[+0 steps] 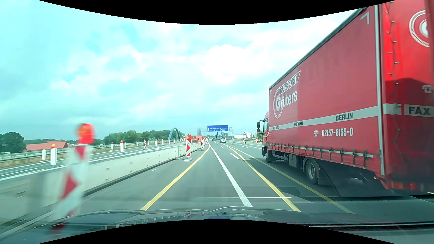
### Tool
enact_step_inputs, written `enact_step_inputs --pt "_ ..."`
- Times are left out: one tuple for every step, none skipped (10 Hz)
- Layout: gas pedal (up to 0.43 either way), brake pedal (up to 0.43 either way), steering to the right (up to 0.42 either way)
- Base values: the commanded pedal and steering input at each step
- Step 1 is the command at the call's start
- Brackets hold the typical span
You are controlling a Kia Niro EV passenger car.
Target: Follow the waypoints while adhering to traffic rules and regulations
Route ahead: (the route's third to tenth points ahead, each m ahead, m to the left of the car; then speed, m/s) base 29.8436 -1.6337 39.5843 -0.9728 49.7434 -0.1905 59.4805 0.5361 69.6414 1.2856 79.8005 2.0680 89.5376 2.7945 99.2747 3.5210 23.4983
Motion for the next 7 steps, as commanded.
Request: enact_step_inputs --pt "0.11 0.0 -0.01" --pt "0.11 0.0 -0.012" --pt "0.11 0.0 -0.012" --pt "0.11 0.0 -0.012" --pt "0.11 0.0 -0.013" --pt "0.11 0.0 -0.015" --pt "0.118 0.0 -0.017"
